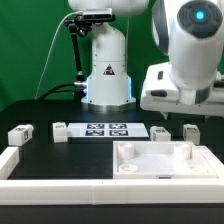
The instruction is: Assemble one leg
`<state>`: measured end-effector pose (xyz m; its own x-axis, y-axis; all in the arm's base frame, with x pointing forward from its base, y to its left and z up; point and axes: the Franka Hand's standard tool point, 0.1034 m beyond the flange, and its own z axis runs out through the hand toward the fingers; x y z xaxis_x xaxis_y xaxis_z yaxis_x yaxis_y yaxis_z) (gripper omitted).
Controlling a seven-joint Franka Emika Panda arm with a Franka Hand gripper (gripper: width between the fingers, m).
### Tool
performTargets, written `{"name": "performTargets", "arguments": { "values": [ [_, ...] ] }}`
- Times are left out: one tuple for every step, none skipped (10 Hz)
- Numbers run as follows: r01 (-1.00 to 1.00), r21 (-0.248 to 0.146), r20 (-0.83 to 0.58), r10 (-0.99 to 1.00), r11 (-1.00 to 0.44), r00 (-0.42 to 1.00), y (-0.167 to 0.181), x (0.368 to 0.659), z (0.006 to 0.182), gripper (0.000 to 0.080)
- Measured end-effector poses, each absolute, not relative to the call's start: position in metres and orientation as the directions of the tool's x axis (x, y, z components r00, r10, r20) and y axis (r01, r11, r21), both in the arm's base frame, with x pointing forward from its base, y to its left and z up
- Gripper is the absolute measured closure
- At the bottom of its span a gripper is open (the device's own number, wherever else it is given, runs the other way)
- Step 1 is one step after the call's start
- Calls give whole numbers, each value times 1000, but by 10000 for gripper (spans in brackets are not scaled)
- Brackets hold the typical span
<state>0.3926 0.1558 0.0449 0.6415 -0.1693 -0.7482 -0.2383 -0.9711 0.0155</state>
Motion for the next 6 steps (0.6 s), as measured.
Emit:
{"name": "performTargets", "arguments": {
  "values": [
    [-231, 24, -820, -151, -973, 552, 153, 391, 45, 150],
    [-231, 19, -826, -145, -973, 544, 156, 397, 41, 150],
    [-223, 7, -810, -137, -975, 570, 164, 395, 40, 150],
    [-214, 1, -807, -127, -977, 577, 170, 390, 39, 150],
    [-210, -3, -806, -121, -978, 580, 174, 389, 37, 150],
    [-206, -11, -796, -117, -978, 594, 178, 389, 34, 150]
  ]
}}
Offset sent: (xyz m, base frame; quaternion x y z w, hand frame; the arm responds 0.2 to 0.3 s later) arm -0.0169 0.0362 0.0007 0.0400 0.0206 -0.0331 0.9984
